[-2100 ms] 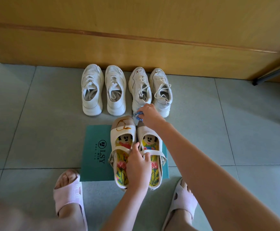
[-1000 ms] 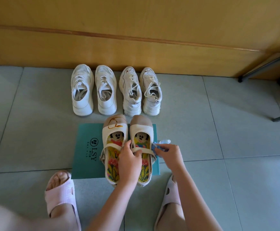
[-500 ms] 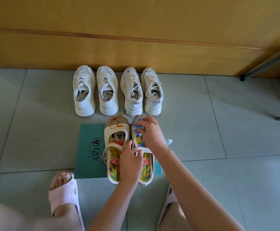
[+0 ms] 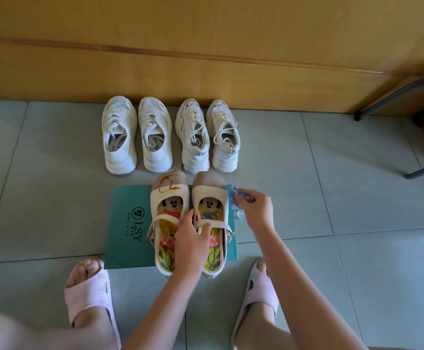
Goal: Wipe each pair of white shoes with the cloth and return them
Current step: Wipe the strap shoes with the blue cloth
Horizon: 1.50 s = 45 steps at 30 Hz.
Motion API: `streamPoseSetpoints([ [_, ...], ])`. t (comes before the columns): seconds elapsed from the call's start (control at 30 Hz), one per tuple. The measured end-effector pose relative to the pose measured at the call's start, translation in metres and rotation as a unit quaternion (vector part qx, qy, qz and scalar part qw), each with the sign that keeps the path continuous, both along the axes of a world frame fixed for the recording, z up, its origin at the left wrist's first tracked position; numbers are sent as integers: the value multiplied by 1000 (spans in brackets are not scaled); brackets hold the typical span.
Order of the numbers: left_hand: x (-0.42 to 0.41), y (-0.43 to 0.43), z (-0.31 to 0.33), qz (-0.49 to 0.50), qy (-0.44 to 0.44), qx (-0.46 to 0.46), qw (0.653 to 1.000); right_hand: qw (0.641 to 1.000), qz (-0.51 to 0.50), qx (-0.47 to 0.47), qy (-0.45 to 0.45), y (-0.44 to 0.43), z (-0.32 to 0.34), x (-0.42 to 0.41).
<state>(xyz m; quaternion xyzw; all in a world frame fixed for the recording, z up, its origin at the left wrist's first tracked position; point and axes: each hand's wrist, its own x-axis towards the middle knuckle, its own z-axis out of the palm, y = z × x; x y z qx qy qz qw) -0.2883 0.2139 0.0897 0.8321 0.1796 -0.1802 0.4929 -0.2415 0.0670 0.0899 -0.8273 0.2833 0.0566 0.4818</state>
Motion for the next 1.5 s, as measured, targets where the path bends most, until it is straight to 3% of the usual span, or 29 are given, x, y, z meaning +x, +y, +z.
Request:
streamPoseSetpoints([
  [0.1, -4, 1, 1, -25, 12, 18, 999, 999, -32, 12, -26, 9, 6, 11],
  [0.47, -17, 2, 2, -49, 9, 55, 997, 999, 5, 22, 49, 19, -2, -54],
  [0.6, -19, 5, 4, -53, 8, 50, 997, 997, -77, 26, 3, 11, 7, -68],
  [0.83, -29, 10, 11, -110, 36, 131, 985, 996, -66, 39, 39, 34, 4, -79],
  [1.1, -37, 11, 13, -63, 39, 61, 995, 994, -44, 51, 92, 41, 25, -117],
  [1.4, -41, 13, 14, -37, 24, 21, 999, 977, 124, 58, 166, 28, 64, -134],
  [1.5, -42, 16, 13, -35, 24, 11, 999, 990, 38, 50, 124, 26, 52, -130],
])
